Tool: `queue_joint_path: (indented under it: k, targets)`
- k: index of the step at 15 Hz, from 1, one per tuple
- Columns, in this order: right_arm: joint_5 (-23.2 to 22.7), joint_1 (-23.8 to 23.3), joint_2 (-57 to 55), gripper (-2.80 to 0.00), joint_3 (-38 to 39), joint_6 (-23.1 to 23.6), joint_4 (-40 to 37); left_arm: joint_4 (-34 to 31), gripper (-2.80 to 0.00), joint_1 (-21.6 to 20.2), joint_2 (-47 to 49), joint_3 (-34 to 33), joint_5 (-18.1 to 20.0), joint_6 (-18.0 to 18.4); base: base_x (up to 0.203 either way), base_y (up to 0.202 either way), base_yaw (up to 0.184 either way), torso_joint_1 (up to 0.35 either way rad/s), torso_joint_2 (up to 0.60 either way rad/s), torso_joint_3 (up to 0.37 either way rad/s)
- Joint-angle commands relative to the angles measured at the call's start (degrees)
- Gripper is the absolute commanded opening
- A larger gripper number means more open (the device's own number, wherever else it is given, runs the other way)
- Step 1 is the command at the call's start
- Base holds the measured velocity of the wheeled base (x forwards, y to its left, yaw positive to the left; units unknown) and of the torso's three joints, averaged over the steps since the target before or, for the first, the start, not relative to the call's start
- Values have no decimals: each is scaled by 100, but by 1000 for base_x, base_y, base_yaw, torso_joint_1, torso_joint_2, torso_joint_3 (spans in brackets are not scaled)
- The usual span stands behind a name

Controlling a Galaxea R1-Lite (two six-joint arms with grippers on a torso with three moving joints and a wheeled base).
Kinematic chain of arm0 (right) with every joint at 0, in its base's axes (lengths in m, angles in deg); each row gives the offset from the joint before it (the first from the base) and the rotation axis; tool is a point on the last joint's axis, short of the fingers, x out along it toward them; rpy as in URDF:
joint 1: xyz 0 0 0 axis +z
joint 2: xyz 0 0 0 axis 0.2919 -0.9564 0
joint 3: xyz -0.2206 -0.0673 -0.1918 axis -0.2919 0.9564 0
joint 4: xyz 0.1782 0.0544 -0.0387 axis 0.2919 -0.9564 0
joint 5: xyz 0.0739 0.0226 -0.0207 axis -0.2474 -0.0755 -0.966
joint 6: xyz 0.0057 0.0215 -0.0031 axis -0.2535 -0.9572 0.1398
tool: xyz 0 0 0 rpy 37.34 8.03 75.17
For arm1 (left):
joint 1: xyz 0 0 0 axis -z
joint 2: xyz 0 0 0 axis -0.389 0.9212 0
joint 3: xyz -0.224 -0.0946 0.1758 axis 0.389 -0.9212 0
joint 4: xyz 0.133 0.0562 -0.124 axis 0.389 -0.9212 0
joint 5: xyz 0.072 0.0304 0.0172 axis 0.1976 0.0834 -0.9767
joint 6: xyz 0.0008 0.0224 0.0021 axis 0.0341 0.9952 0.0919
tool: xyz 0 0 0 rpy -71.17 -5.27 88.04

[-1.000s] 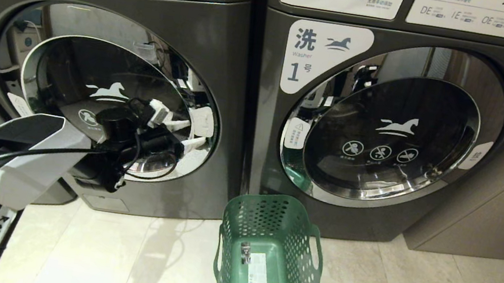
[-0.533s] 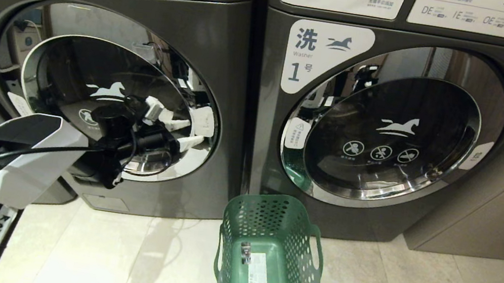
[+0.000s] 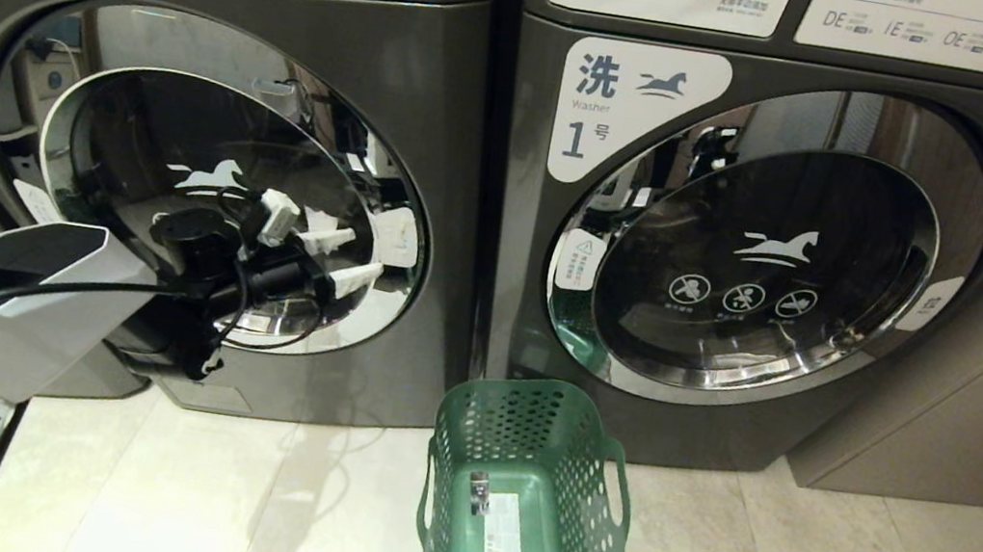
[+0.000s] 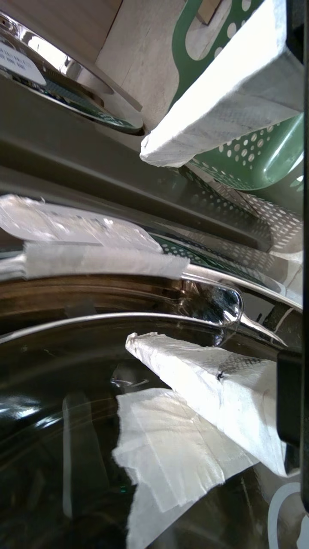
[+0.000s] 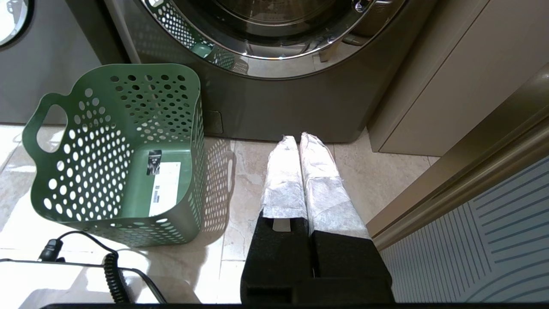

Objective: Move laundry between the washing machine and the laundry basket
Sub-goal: Open the lid of the washing machine

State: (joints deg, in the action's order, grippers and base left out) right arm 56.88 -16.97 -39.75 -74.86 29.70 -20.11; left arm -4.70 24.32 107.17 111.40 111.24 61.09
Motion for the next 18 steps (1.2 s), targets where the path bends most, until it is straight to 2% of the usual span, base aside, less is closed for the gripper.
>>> queue_joint_path:
  k: [1,7,9,18]
  targets:
    - [-2,0,-9,-280,0,4,0,61,0,-2,-126,-227,58,-1,0,0,0,0,0,0]
    - [-2,0,-9,-280,0,4,0,271,0,60,-154,-404,135,-50,0,0,0,0,0,0]
    - [-2,0,-9,-280,0,4,0,271,0,60,-122,-382,427,-78,0,0,0,0,0,0]
    - [-2,0,-9,-280,0,4,0,227,0,112,280,326,419,-88,0,0,0,0,0,0]
